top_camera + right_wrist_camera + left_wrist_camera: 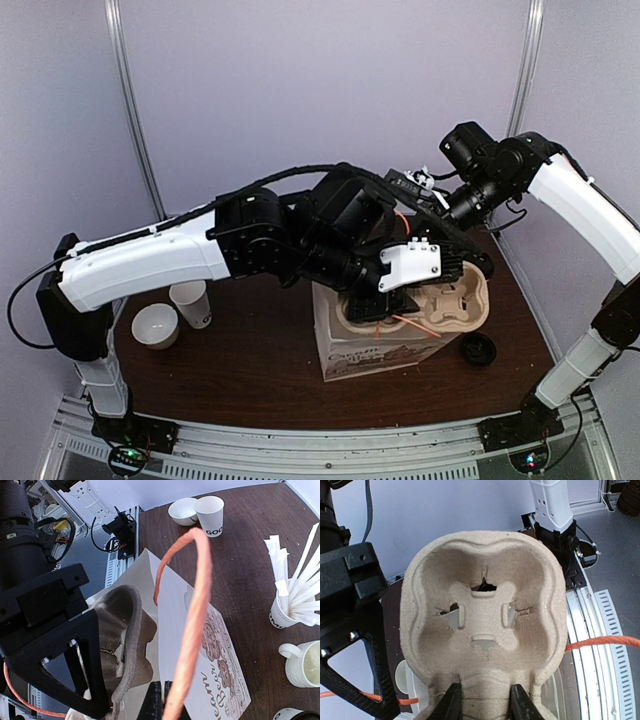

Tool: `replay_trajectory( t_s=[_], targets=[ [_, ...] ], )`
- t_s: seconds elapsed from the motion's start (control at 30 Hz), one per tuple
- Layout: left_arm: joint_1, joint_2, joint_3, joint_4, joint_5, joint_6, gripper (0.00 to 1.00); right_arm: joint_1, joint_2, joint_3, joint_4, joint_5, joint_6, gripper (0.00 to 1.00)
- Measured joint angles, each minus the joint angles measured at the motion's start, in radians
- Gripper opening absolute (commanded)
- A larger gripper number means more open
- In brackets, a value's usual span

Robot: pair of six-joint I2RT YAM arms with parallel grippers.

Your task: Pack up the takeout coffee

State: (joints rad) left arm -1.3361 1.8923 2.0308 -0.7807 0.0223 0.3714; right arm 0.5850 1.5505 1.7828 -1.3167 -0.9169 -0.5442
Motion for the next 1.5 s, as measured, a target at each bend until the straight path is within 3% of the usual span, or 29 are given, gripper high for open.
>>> replay_trajectory(
  t_s=[0.23,0.97,1.5],
  targets=[
    [0.006,-0.107,-0.204,0.154,0.001,-0.037,0.25,0.0,0.0,0.0,0.0,0.0,0.003,0.0],
    [0.042,-0.244,-0.459,0.353,0.0,-0.209,0.23,0.0,0.0,0.0,0.012,0.022,0.029,0.0],
    [0.047,-0.18,-0.388,0.277,-0.1,-0.218,0.22,-0.002,0.0,-0.002,0.038,0.104,0.076,0.2]
  ],
)
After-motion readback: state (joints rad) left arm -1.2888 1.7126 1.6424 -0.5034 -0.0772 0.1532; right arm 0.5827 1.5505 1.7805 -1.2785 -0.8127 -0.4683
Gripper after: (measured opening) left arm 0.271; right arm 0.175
